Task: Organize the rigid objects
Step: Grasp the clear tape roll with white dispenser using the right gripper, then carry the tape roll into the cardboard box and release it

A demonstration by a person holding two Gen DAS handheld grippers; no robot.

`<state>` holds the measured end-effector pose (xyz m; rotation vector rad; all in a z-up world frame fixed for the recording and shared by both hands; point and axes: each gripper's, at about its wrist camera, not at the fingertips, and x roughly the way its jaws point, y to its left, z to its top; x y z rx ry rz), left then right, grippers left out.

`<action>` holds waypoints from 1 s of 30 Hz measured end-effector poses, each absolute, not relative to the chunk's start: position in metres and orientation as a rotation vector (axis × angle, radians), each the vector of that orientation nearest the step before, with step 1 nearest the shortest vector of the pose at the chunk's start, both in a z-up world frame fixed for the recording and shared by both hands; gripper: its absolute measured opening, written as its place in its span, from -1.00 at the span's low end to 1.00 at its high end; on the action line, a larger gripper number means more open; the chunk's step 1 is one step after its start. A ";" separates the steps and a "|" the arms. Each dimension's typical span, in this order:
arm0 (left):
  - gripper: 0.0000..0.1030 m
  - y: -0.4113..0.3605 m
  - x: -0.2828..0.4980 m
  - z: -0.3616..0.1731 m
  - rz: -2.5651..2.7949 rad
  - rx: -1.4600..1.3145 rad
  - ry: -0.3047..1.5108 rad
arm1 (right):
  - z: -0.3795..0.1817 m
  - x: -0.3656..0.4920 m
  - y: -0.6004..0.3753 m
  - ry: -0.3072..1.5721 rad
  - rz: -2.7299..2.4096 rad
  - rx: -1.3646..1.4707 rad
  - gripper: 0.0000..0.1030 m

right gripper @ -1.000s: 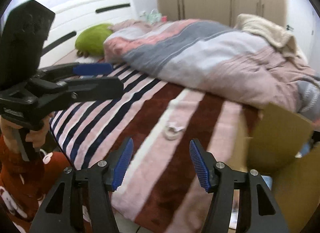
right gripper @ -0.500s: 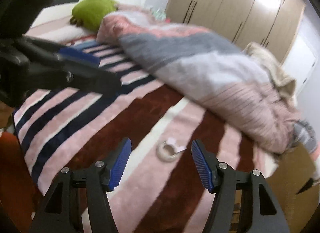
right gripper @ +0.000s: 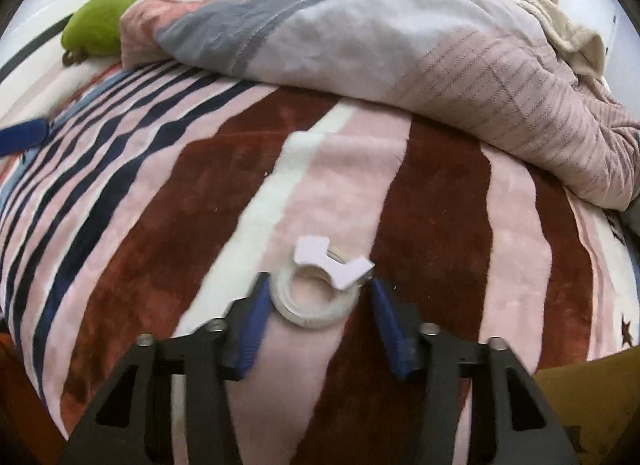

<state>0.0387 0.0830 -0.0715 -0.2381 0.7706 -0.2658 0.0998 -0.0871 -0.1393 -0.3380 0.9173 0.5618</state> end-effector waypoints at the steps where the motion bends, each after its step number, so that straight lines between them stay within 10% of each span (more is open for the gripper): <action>1: 0.62 0.082 0.039 -0.071 -0.268 -0.239 0.772 | -0.138 0.098 -0.086 0.905 0.565 -0.347 -0.28; 13: 0.59 0.051 0.028 -0.048 -0.436 -0.271 0.769 | -0.066 0.030 -0.089 0.784 0.793 -0.296 -0.29; 24: -0.28 -0.011 0.013 0.018 -0.615 -0.237 0.709 | 0.022 -0.027 -0.128 0.564 0.835 -0.286 -0.29; 30: -0.33 -0.064 0.022 0.041 -0.670 -0.177 0.708 | 0.039 -0.027 -0.174 0.524 0.774 -0.257 -0.29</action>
